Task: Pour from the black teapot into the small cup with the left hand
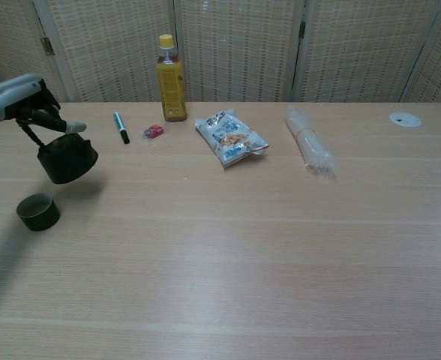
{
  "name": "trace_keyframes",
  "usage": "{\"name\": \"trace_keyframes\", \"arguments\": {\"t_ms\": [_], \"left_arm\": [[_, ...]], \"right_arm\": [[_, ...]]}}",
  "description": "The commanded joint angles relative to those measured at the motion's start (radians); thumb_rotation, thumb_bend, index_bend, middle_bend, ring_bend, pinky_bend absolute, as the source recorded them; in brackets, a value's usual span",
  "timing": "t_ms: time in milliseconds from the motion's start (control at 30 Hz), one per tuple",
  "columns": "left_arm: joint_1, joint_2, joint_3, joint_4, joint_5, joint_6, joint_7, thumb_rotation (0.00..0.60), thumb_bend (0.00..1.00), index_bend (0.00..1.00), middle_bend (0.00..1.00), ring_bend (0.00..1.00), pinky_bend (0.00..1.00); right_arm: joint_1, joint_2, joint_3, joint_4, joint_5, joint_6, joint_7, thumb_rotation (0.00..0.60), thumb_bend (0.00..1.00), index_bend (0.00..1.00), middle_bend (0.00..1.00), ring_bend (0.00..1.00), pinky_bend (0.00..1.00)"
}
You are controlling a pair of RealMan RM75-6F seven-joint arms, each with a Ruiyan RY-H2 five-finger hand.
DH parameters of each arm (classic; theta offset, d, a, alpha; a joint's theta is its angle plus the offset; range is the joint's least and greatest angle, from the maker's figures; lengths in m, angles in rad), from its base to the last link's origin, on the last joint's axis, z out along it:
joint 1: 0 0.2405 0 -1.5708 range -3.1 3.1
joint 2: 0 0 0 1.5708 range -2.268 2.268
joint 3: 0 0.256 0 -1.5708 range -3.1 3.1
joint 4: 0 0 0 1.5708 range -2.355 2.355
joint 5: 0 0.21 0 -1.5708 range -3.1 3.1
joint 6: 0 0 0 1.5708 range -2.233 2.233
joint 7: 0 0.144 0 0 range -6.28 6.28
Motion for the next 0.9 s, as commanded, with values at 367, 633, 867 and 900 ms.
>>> {"name": "trace_keyframes", "arguments": {"t_ms": [367, 633, 867, 900], "left_arm": [[-0.032, -0.069, 0.021, 0.124, 0.023, -0.04, -0.049, 0.365, 0.06, 1.0, 1.0, 0.9, 0.0], [-0.037, -0.108, 0.045, 0.196, 0.05, -0.027, -0.032, 0.363, 0.06, 1.0, 1.0, 0.88, 0.0], [-0.036, -0.132, 0.061, 0.228, 0.074, -0.014, -0.027, 0.362, 0.06, 0.97, 1.0, 0.86, 0.0], [-0.036, -0.134, 0.063, 0.229, 0.078, -0.013, -0.026, 0.361, 0.07, 0.97, 1.0, 0.85, 0.0]], "right_arm": [[-0.001, -0.004, 0.0, 0.01, 0.005, -0.003, 0.008, 0.6, 0.36, 0.26, 0.27, 0.3, 0.06], [0.001, -0.008, 0.001, 0.014, 0.005, -0.006, 0.009, 0.6, 0.36, 0.26, 0.27, 0.3, 0.06], [0.001, -0.01, 0.0, 0.016, 0.007, -0.008, 0.009, 0.6, 0.36, 0.26, 0.27, 0.3, 0.06], [0.001, -0.011, 0.0, 0.016, 0.006, -0.007, 0.008, 0.6, 0.36, 0.26, 0.27, 0.3, 0.06]]}}
